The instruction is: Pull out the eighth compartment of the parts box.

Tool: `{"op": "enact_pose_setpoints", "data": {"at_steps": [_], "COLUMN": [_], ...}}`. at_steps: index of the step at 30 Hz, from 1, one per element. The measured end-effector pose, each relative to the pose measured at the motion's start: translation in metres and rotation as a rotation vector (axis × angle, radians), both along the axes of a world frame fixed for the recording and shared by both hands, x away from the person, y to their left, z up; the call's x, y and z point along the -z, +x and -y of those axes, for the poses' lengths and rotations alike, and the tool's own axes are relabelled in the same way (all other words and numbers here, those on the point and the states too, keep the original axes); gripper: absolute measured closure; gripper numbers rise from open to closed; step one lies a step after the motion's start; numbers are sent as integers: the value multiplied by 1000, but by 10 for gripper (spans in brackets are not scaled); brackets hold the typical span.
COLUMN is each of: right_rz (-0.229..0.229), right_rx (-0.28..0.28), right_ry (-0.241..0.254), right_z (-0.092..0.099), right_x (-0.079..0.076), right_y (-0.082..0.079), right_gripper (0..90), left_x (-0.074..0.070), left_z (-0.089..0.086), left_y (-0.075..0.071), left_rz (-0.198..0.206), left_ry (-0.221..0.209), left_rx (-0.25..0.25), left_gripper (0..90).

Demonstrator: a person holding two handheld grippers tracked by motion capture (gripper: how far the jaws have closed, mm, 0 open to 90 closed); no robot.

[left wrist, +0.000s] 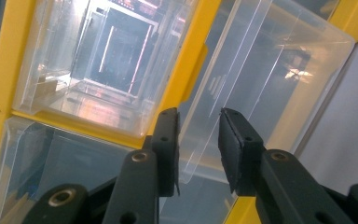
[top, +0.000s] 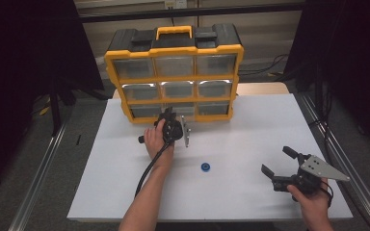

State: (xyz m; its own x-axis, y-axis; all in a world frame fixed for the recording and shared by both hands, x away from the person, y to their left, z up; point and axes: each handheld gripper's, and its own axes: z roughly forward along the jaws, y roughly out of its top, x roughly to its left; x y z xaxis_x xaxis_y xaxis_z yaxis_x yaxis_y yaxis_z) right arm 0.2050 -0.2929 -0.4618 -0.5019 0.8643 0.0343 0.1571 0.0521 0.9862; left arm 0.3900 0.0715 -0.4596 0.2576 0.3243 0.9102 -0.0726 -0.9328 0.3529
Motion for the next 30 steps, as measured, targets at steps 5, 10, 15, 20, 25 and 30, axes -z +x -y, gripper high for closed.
{"op": "enact_pose_setpoints", "data": {"at_steps": [5, 10, 15, 20, 25, 30], "right_rz": [1, 3, 3, 4, 2, 3], "right_rx": [-2, 1, 0, 3, 4, 1], "right_ry": [1, 1, 3, 5, 11, 8], "right_z": [0, 0, 0, 0, 0, 0], "right_x": [0, 0, 0, 0, 0, 0], "right_y": [0, 0, 0, -1, 0, -1], "right_gripper": [0, 0, 0, 0, 0, 0], "left_x": [1, 1, 1, 2, 2, 3], "left_z": [0, 0, 1, 1, 0, 1], "left_y": [-1, -3, -5, -6, -8, -10], "left_rz": [7, 6, 13, 18, 20, 27], "left_ry": [-4, -9, 0, -2, 15, 9], "left_rx": [17, 20, 13, 21, 16, 15], "left_gripper": [694, 696, 698, 699, 700, 701]}}
